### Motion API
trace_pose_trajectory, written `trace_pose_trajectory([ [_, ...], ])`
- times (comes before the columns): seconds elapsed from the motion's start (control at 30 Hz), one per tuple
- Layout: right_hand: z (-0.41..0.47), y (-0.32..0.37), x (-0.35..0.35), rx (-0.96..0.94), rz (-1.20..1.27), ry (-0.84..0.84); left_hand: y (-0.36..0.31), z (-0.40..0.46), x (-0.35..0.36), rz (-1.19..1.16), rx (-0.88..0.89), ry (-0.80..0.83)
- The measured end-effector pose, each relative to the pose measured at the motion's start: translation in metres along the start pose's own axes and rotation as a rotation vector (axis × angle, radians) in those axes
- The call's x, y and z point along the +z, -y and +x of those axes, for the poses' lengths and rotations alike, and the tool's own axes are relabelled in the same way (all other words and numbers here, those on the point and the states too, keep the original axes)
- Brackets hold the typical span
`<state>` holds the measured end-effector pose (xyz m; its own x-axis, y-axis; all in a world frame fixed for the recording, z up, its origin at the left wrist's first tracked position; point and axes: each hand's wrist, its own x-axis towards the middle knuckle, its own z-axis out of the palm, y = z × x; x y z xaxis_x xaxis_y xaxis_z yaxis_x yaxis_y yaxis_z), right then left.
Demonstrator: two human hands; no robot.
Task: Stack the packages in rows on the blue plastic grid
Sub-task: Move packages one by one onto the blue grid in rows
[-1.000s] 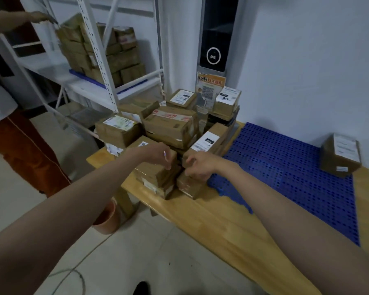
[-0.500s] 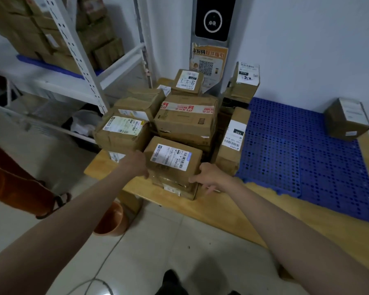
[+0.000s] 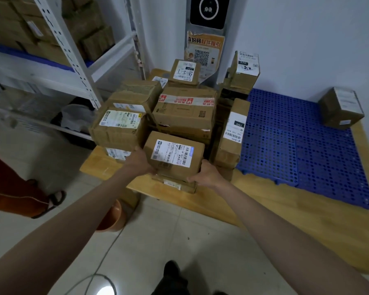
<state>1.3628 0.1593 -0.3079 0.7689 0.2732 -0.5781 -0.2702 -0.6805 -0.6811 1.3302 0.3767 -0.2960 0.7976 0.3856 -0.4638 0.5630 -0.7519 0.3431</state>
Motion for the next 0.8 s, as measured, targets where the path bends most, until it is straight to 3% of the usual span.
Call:
trace_pose_trajectory([
  [0.27,-0.042,-0.022,-0.021,-0.097,-0.06,0.036,0.001,-0.049,0.01,0.096,0.117,-0.023],
  [0.6,-0.123,-0.093,-0.052,-0.095,-0.066,0.122,-0.026,-0.131,0.06,0.207,0.049,0.036],
  [0.8,-0.163,-0.163,-0.113,-0.024,-0.048,0.061,-0.096,-0.154,0.111,0.275,0.259,0.145],
])
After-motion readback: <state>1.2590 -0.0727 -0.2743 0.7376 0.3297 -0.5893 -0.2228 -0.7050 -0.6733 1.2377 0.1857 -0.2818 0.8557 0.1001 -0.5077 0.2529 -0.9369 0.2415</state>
